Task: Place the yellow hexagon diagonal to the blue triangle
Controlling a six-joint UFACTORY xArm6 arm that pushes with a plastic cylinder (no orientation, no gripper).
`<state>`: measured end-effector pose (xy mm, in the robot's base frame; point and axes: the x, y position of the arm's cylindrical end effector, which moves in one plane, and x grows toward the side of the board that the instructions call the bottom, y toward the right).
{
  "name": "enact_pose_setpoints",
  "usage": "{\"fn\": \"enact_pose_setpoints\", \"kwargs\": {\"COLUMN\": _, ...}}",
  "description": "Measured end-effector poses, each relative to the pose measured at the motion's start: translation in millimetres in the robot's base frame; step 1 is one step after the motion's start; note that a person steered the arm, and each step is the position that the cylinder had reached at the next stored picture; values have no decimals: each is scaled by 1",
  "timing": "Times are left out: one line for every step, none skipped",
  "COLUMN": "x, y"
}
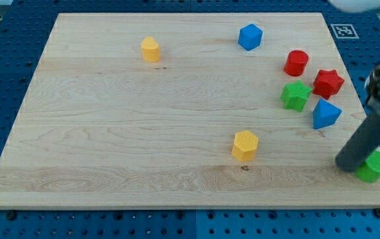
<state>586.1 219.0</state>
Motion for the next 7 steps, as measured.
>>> {"fn": "enact_pose_setpoints", "kwargs": {"x": 32, "y": -30}}
{"fn": "enact_pose_setpoints", "kwargs": {"x": 32, "y": -72}}
{"fn": "enact_pose_setpoints", "kwargs": {"x": 32, "y": -187}}
{"fn": "enact_pose_setpoints", "kwargs": {"x": 21, "y": -308}}
{"fn": "enact_pose_setpoints", "kwargs": {"x": -36, "y": -340}}
{"fn": "enact_pose_setpoints", "kwargs": {"x": -71, "y": -225}}
{"fn": "enact_pose_setpoints", "kwargs": {"x": -73, "y": -65}}
